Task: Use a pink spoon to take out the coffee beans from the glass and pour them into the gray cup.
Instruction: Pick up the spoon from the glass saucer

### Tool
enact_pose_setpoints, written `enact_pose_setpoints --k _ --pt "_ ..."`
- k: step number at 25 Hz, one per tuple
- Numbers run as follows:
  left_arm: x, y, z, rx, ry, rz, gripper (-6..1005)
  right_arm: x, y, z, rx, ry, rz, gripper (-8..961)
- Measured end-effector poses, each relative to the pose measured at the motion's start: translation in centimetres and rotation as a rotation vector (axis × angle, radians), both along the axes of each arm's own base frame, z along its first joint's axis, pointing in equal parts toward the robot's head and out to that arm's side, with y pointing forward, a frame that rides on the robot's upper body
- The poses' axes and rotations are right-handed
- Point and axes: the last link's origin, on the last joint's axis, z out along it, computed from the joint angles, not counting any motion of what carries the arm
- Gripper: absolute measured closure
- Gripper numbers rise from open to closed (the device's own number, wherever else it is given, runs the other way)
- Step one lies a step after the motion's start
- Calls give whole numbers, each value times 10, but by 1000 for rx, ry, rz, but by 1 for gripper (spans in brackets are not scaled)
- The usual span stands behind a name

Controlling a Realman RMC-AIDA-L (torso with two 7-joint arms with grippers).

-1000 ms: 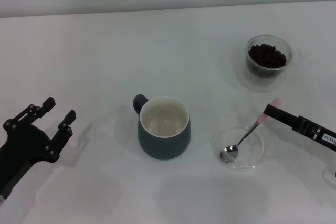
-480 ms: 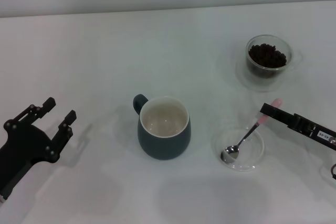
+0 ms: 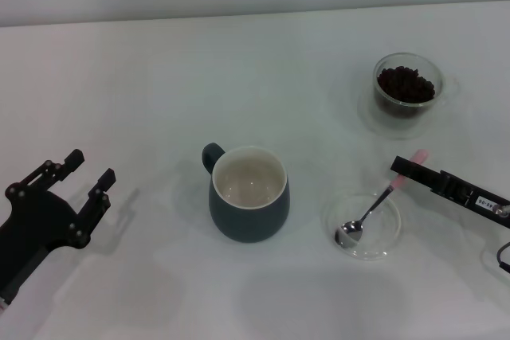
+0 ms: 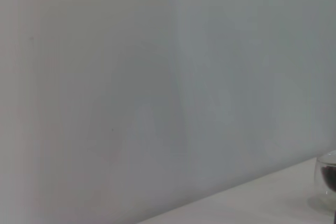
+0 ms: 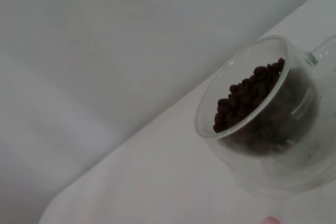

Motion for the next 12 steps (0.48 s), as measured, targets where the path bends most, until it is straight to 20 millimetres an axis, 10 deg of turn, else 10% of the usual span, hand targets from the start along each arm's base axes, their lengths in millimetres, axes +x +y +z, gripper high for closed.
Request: enact_pose_setpoints --k 12 --pt "-1 1 1 2 6 3 533 -2 1 1 9 31 -11 769"
